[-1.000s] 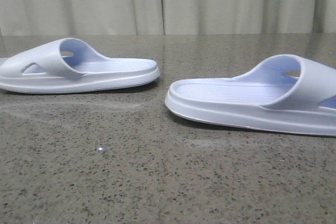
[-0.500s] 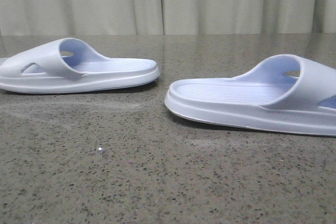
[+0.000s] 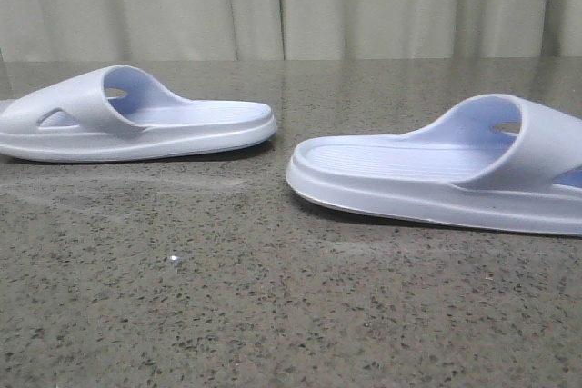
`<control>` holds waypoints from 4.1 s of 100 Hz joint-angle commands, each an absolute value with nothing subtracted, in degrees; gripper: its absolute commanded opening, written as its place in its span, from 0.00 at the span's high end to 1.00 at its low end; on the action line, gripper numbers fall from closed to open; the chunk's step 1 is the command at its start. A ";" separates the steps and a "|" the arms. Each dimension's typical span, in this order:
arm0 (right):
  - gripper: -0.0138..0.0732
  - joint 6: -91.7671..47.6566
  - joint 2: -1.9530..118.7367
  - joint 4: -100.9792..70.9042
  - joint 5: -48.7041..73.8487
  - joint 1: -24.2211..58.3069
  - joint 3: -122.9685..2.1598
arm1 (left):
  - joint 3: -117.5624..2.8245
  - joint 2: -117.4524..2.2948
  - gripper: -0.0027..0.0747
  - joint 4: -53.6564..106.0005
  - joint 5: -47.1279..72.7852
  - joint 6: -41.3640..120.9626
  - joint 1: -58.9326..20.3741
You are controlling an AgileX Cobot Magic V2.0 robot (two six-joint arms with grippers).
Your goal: Insert blue slippers together front up
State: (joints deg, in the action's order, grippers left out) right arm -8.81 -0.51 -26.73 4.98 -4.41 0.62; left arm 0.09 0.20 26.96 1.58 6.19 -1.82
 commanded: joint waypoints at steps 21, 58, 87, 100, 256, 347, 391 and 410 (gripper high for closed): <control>0.93 -9.38 -0.26 -38.75 -0.40 -4.78 -3.34 | -3.83 0.62 0.95 41.32 -6.36 6.16 -2.33; 0.93 -9.52 32.10 -32.60 15.99 -4.83 -22.84 | -28.76 -31.03 0.95 17.09 14.32 6.16 -2.33; 0.92 -12.62 43.08 -32.60 27.07 -4.83 -29.64 | -34.76 -43.50 0.94 17.72 24.88 8.39 -2.33; 0.75 -13.02 43.08 -32.60 28.73 -4.83 -29.85 | -34.76 -43.51 0.88 21.58 24.33 11.35 -2.33; 0.96 -27.33 59.33 -42.66 34.72 -4.83 -36.63 | -38.06 -52.68 0.46 37.23 27.85 19.17 -2.33; 0.96 -27.33 59.33 -38.03 34.72 -4.83 -37.70 | -52.97 -84.10 0.46 64.42 49.59 44.93 12.39; 0.96 -27.33 59.33 -38.03 34.51 -4.83 -37.70 | -53.76 -88.67 0.57 66.64 52.01 48.67 12.39; 0.96 -27.33 59.33 -38.03 34.51 -4.83 -37.70 | -53.86 -89.43 0.79 67.22 52.74 49.67 12.39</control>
